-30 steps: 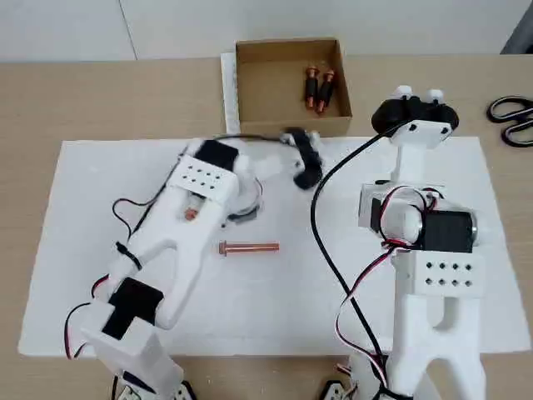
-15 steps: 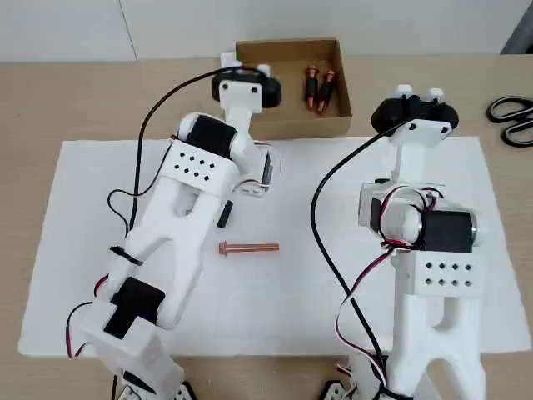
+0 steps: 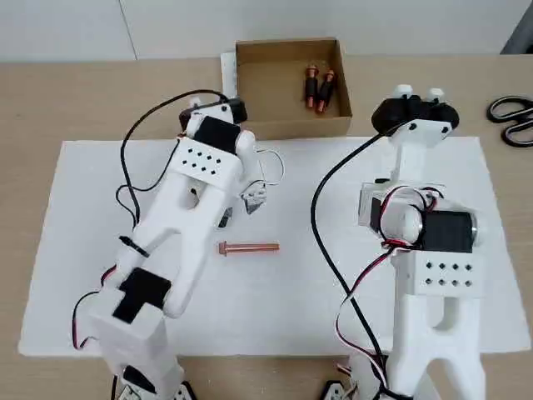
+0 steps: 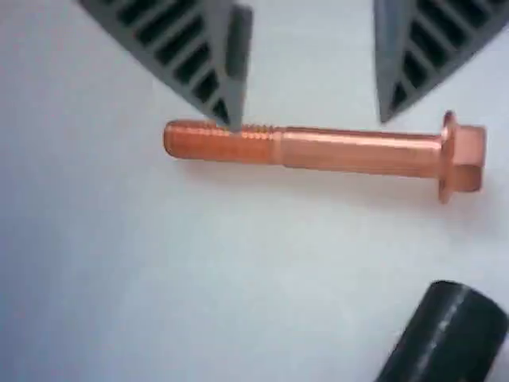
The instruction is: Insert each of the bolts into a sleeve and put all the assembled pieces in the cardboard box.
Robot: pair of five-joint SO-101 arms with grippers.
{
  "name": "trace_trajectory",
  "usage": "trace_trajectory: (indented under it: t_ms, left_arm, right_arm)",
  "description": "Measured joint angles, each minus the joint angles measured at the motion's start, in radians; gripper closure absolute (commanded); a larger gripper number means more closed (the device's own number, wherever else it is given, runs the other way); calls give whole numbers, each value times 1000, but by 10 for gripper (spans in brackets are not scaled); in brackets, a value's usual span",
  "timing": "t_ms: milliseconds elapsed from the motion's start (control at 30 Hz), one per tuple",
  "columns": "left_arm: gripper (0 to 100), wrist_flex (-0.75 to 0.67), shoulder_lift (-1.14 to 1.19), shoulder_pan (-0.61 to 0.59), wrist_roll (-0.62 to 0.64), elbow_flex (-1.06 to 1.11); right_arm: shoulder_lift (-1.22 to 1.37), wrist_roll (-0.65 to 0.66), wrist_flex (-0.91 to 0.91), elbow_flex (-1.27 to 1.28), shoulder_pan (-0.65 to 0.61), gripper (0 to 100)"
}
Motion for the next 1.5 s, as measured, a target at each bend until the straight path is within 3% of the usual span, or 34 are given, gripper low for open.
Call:
trace_trajectory:
  t_ms: [133,567,1000,1500]
  left_arm:
    - [668,0,60,0,48,41]
    - [826,0,144,2,120,92]
    - [827,0,144,89,120,92]
    - [826,0,144,58,193,92]
  right_arm:
    - [0,0,-12,0,-2,995]
    - [0,0,-20,0,0,995]
    - [0,0,-35,0,0,995]
    - [0,0,-35,0,0,995]
